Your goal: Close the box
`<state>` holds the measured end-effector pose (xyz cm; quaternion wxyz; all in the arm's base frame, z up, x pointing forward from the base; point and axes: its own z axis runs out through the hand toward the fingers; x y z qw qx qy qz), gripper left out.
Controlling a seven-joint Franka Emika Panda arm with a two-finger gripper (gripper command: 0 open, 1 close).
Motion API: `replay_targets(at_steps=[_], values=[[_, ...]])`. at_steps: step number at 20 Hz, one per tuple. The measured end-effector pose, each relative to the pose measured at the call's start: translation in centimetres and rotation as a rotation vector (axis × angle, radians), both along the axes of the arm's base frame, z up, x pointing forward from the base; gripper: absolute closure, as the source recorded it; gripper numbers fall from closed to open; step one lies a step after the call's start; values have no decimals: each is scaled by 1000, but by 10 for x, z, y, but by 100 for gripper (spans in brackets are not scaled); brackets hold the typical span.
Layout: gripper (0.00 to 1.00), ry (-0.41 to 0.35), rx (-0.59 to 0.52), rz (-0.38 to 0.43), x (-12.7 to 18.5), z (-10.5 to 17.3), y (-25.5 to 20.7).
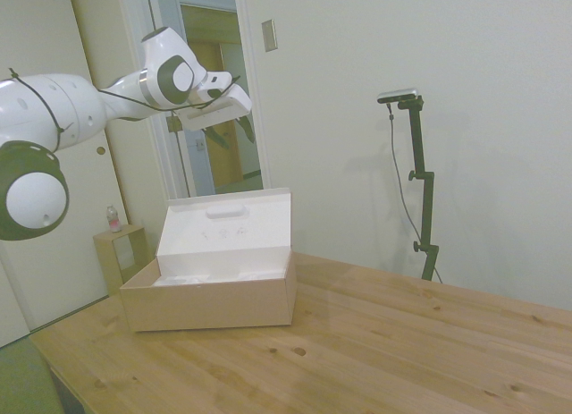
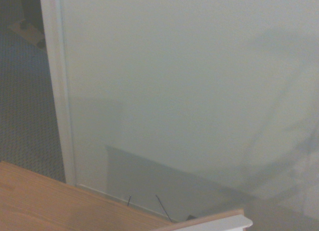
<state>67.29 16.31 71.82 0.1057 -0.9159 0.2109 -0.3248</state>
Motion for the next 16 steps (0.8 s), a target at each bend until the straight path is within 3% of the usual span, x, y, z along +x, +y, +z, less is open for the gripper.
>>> replay_targets(at_steps=[11,16], values=[[0,83,-2,34,43,-53,19],[0,115,-5,29,65,-91,20]])
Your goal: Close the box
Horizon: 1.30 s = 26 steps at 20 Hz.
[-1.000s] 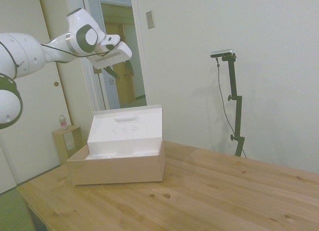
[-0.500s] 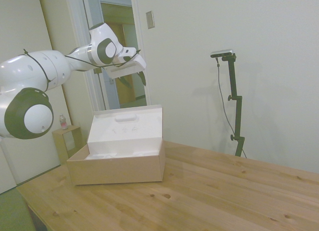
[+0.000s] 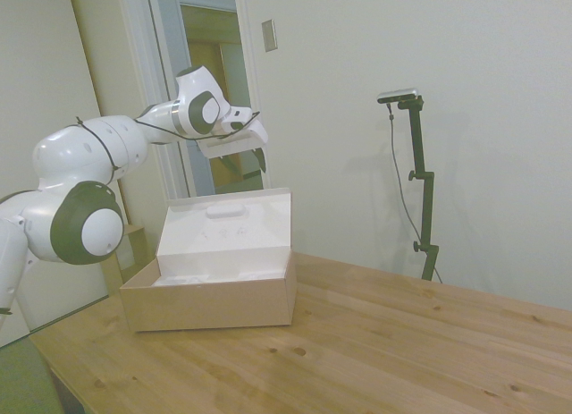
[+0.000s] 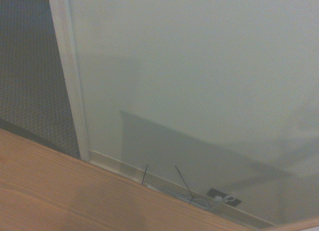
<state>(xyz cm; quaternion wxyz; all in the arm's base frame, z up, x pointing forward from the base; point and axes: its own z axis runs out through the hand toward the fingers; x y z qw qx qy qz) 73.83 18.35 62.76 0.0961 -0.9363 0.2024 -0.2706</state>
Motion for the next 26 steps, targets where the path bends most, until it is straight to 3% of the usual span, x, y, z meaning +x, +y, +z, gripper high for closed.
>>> replay_targets(at_steps=[11,26], values=[[0,36,-8,0,23,-44,1],[0,37,-15,49,23,-68,48]])
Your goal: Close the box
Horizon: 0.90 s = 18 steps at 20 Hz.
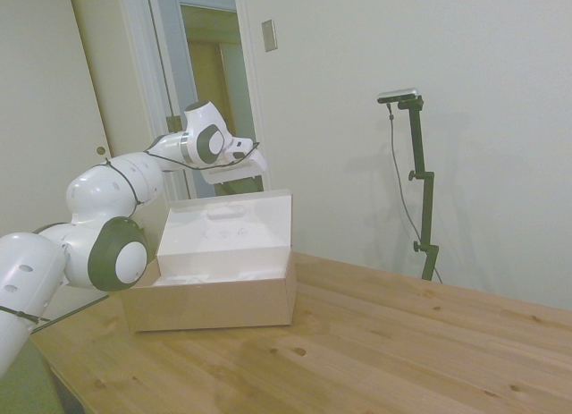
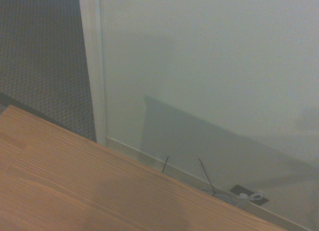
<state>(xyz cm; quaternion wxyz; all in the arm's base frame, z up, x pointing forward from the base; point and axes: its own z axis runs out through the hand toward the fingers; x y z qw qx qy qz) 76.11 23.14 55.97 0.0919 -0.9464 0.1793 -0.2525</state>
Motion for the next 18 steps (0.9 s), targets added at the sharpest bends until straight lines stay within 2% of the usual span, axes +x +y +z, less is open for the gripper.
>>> replay_targets(at_steps=[3,8,14,18], values=[[0,6,3,-14,-1,3,-2],[0,29,-22,-65,-16,26,0],[0,49,-27,-125,-23,35,-1],[0,88,-19,-172,-40,56,-3]])
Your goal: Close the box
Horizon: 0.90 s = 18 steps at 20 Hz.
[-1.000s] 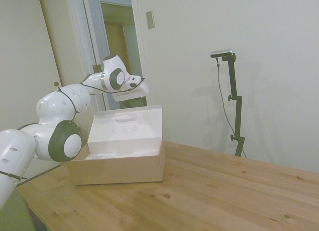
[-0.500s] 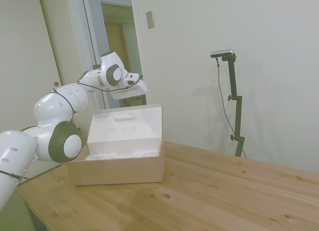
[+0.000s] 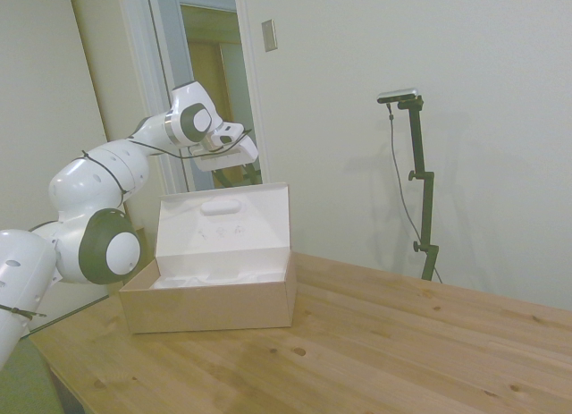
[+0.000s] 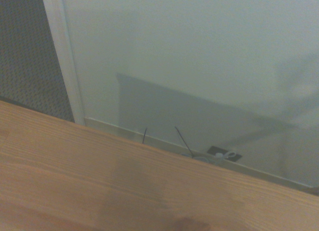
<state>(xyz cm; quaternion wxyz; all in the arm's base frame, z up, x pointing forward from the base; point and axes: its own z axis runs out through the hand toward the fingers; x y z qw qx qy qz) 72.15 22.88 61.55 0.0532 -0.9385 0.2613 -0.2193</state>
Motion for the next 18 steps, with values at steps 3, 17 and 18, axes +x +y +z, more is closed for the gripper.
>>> replay_targets(at_steps=[3,17,18], values=[[0,105,-6,-41,-25,6,17],[0,248,-211,-104,-119,12,119],[0,252,-211,-108,-126,15,124]])
